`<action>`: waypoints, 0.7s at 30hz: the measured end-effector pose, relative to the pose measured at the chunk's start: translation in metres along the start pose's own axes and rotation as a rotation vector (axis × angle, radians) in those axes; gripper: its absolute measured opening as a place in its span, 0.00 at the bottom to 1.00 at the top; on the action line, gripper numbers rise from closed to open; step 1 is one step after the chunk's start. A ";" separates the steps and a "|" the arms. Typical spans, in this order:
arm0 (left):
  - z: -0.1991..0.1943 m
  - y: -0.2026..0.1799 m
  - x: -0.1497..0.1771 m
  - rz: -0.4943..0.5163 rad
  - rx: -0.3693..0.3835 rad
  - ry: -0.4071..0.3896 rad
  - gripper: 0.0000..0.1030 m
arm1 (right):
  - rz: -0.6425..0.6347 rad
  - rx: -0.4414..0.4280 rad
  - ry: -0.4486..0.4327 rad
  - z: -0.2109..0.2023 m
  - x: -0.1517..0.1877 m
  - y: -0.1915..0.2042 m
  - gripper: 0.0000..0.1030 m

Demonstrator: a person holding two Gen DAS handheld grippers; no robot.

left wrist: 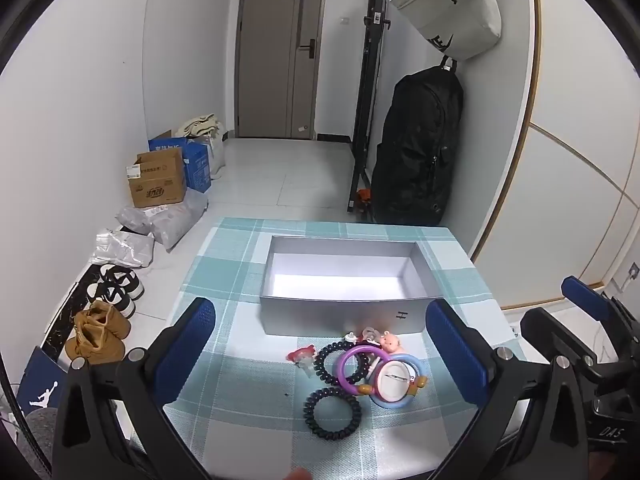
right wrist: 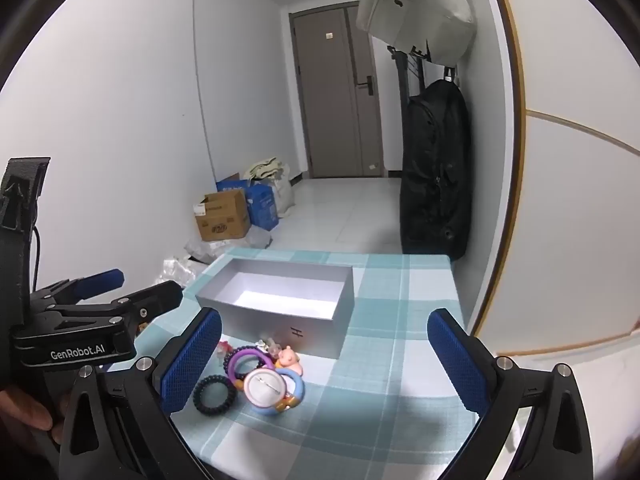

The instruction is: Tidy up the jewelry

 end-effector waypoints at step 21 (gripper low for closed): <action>0.002 -0.003 0.003 -0.006 0.014 0.001 0.99 | 0.001 0.017 -0.002 -0.001 -0.001 -0.001 1.00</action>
Point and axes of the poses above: each gripper's, at about its wrist camera, not at the fingertips, and z roughly the way its jaws point, y to its left, x to its underside, the point moved 3 cm from there along z, roughly the way its jaws point, and after that the axes turned 7 degrees about x, right-handed, at the moved point
